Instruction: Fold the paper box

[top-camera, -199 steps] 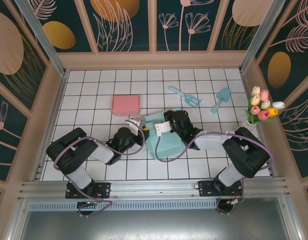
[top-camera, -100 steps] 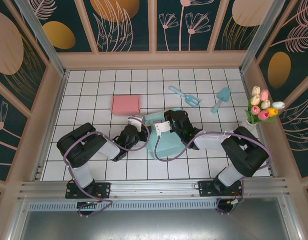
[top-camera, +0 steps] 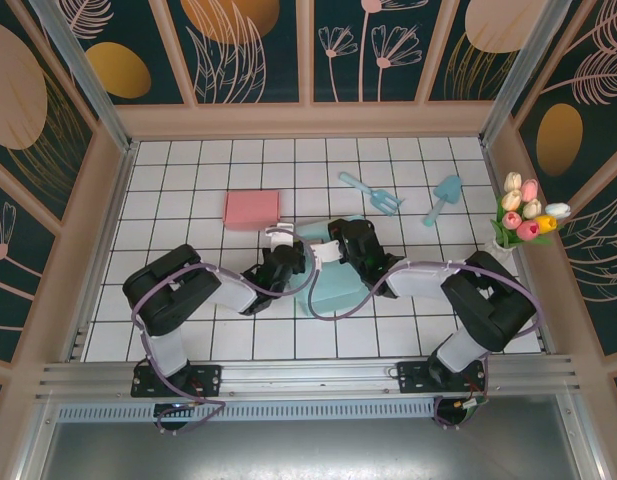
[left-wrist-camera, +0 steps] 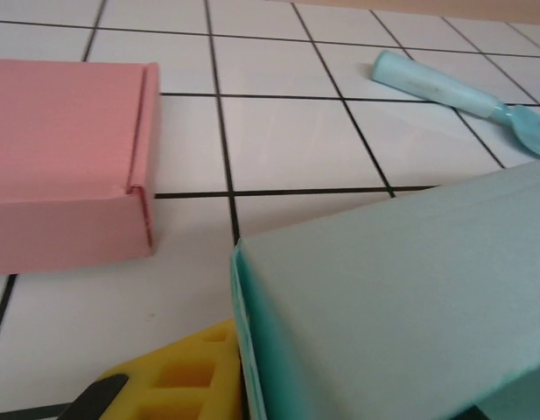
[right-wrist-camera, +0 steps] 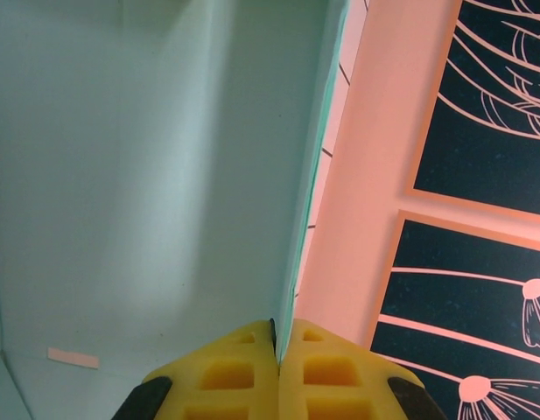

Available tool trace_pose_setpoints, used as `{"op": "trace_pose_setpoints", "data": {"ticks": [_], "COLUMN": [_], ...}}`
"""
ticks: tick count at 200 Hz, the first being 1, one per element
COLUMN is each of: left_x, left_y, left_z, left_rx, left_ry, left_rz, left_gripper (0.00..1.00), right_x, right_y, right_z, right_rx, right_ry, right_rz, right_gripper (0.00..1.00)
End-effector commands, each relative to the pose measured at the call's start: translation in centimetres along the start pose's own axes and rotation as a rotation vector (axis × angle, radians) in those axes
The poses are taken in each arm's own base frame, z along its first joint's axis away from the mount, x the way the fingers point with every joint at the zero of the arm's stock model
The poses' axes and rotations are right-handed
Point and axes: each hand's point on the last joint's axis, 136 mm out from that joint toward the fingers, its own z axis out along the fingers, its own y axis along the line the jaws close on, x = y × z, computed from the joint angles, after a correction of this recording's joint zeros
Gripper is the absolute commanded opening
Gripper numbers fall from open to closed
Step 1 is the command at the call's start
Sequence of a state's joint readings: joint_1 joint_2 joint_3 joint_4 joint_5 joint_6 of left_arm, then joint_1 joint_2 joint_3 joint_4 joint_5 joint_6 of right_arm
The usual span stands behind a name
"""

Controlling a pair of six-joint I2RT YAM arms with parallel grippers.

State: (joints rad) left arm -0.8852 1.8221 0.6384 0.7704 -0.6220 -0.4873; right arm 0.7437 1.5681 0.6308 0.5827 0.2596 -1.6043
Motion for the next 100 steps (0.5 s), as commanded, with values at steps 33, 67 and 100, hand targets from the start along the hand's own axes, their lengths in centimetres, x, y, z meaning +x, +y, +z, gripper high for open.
{"op": "trace_pose_setpoints", "data": {"ticks": [33, 67, 100], "left_x": [-0.3, 0.4, 1.2], "left_y": [11.4, 11.2, 8.7], "left_z": [-1.9, -1.2, 0.3], "left_rx": [-0.611, -0.617, -0.449], "left_ry": [-0.051, -0.023, 0.019], "left_rz": [0.138, 0.164, 0.148], "left_gripper": [0.13, 0.15, 0.22], "right_x": [0.7, 0.8, 0.5], "right_y": [5.7, 5.5, 5.4], "right_z": [-0.2, -0.2, -0.1], "right_rx": [-0.204, -0.206, -0.212], "right_ry": [0.030, 0.032, 0.024], "right_rz": [-0.017, 0.007, 0.028], "right_gripper": [0.00, 0.00, 0.00]}}
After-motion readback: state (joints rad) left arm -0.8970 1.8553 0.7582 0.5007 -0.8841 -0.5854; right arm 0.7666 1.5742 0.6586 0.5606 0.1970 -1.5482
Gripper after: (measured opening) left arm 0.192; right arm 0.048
